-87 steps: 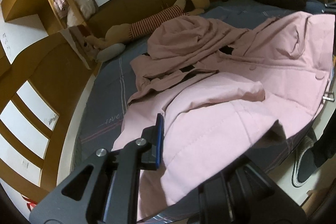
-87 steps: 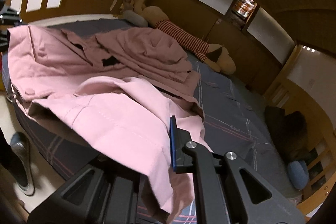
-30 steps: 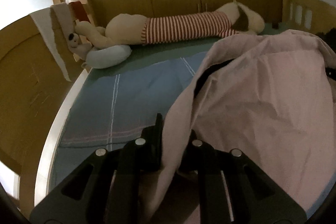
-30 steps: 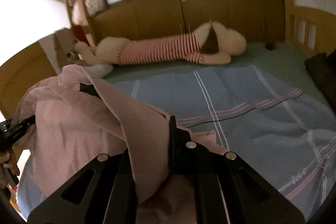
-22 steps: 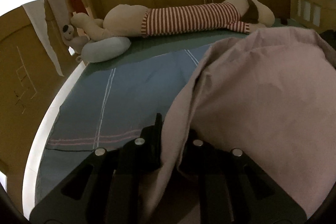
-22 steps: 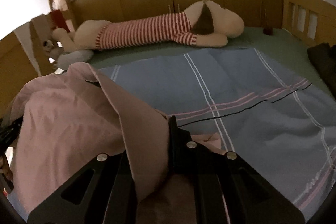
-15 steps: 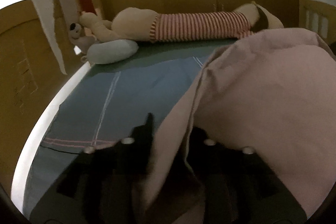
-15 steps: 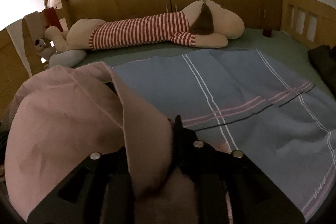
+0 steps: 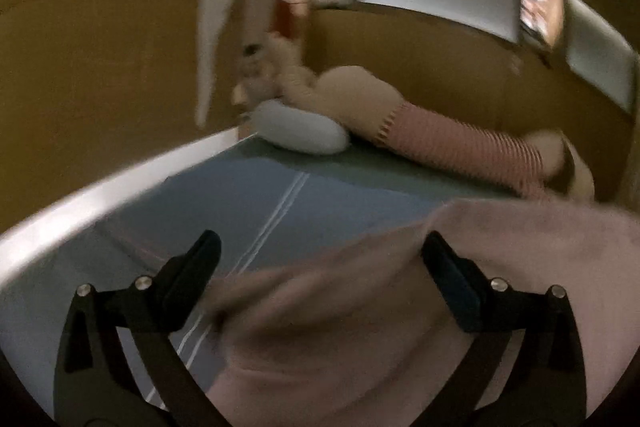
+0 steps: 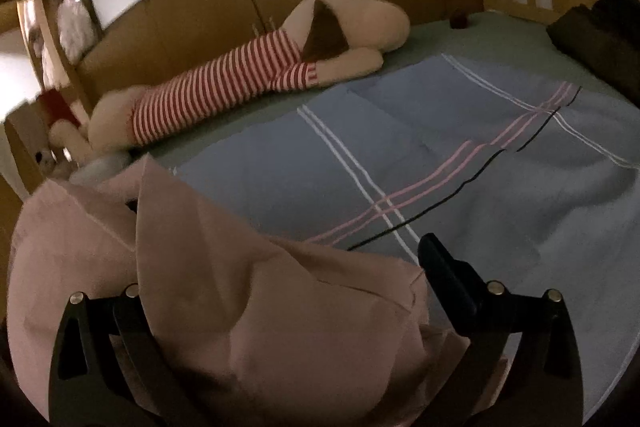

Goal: Fold large clothes
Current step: 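Lay the hem down on the folded jacket and open both tools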

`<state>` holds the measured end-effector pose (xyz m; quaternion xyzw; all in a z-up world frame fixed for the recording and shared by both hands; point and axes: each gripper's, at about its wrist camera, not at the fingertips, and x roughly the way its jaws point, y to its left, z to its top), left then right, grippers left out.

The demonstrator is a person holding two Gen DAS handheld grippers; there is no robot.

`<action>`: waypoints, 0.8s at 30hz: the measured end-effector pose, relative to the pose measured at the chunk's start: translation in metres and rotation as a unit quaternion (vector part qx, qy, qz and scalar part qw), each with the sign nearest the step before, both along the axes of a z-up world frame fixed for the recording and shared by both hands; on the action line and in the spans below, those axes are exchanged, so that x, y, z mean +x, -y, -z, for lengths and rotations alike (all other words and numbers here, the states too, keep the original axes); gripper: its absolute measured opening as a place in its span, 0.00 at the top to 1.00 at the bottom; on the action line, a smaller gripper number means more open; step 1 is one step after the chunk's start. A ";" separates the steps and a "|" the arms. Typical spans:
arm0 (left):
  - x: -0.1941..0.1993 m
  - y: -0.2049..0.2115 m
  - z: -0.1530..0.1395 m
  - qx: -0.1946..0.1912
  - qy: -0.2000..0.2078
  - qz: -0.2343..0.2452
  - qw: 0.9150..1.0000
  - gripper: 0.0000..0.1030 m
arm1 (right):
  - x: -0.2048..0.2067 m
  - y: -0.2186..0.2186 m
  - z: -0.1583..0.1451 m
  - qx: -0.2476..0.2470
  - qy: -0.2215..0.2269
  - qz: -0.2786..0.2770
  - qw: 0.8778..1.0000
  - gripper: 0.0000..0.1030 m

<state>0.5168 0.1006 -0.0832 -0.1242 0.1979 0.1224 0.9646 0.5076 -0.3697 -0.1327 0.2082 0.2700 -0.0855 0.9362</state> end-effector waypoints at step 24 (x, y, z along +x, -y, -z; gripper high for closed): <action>-0.239 0.054 -0.170 0.090 0.028 0.193 0.977 0.02 | -0.113 0.081 -0.291 0.212 0.191 -0.077 0.955 0.01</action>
